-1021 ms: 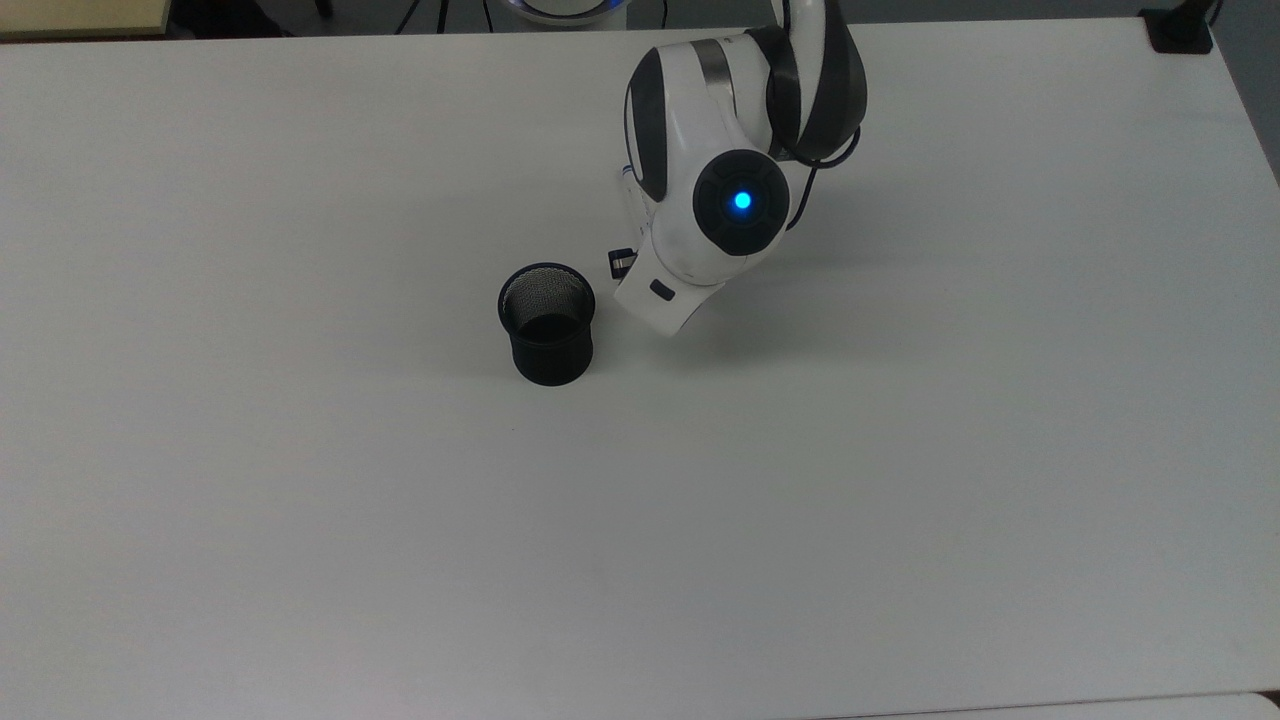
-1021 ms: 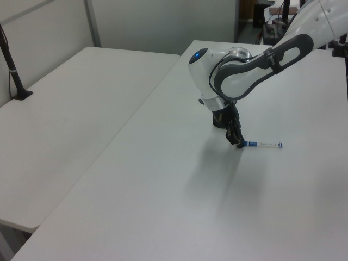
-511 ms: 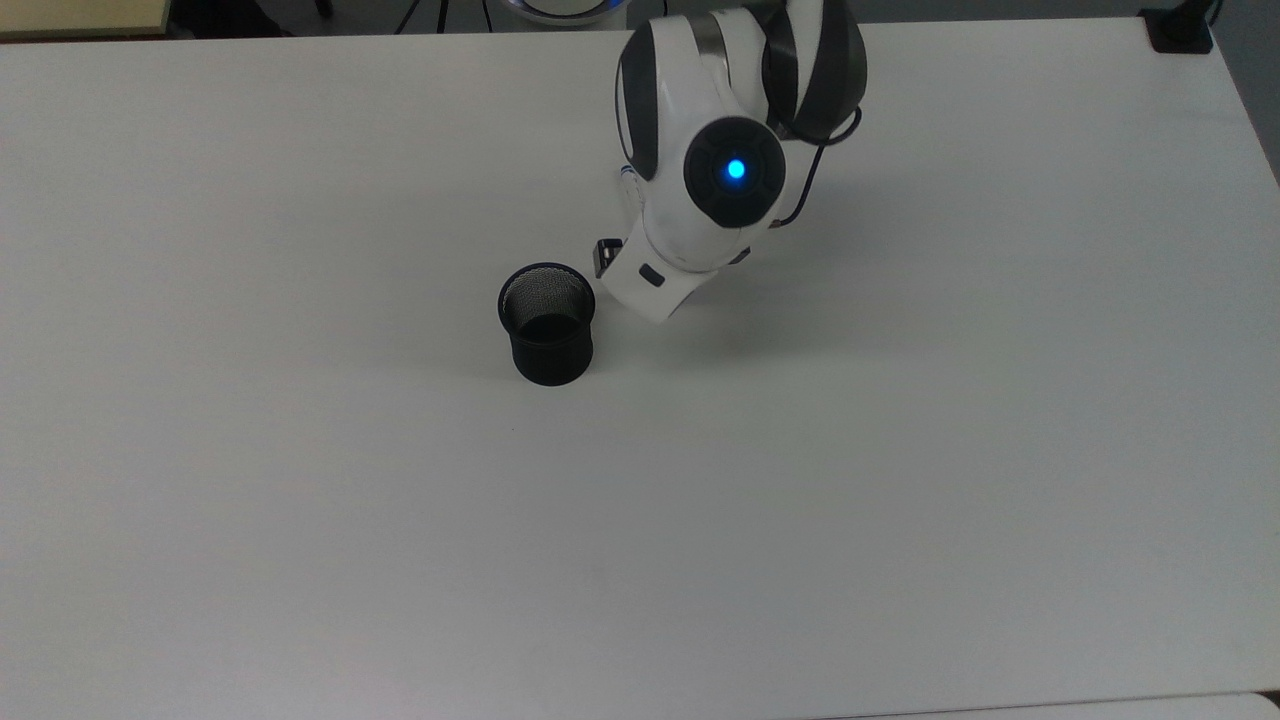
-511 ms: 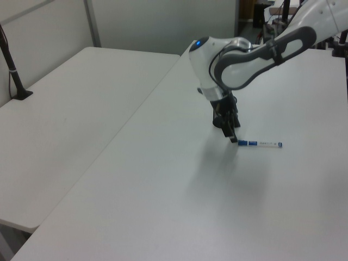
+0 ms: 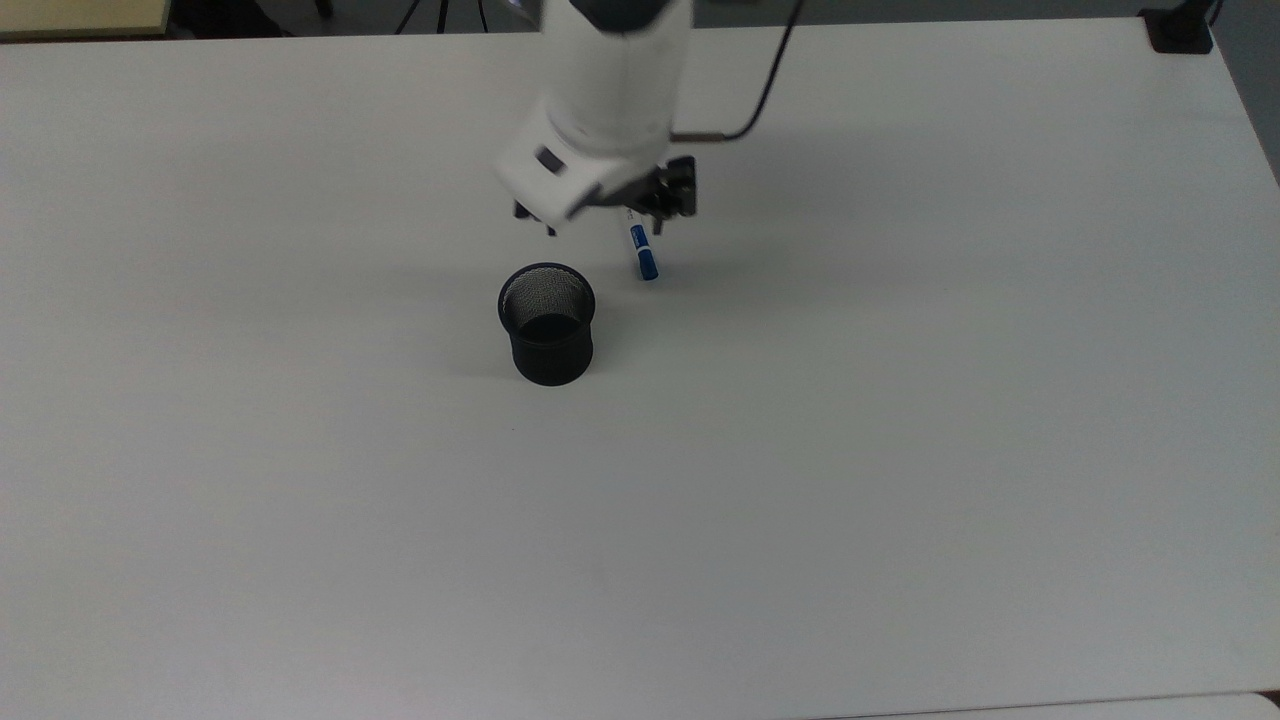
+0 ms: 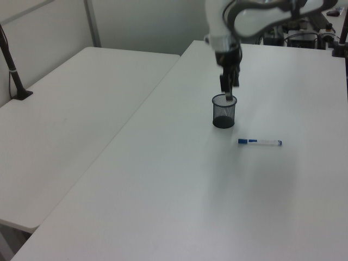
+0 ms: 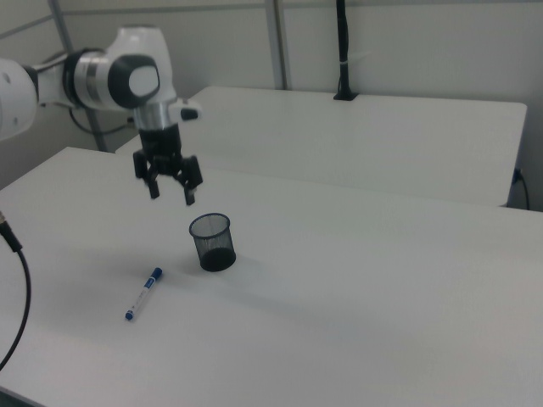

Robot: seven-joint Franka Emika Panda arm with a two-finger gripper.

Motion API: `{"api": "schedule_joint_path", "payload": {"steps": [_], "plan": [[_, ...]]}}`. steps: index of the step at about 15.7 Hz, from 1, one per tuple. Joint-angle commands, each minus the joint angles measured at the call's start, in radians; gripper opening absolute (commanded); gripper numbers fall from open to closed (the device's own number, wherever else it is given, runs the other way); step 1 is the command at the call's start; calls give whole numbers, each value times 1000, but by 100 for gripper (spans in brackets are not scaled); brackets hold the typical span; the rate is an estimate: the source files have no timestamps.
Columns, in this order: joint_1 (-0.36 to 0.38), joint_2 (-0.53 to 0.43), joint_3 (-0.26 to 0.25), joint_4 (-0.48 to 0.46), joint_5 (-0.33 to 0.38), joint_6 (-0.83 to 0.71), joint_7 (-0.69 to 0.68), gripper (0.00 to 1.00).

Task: Remove the marker

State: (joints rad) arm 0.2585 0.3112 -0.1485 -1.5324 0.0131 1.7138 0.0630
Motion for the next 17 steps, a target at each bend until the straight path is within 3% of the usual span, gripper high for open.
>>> {"api": "schedule_joint_path", "payload": {"steps": [1,3,10,17], "plan": [[-67,-145,-2,-41,-34,-7,99,100],[-105,-193,1,-44,-51,-8,150,100],[-160,-193,0,-43,-7,-10,-9,100],[-173,-214,-3,-35,-4,-48,-17,100]]}}
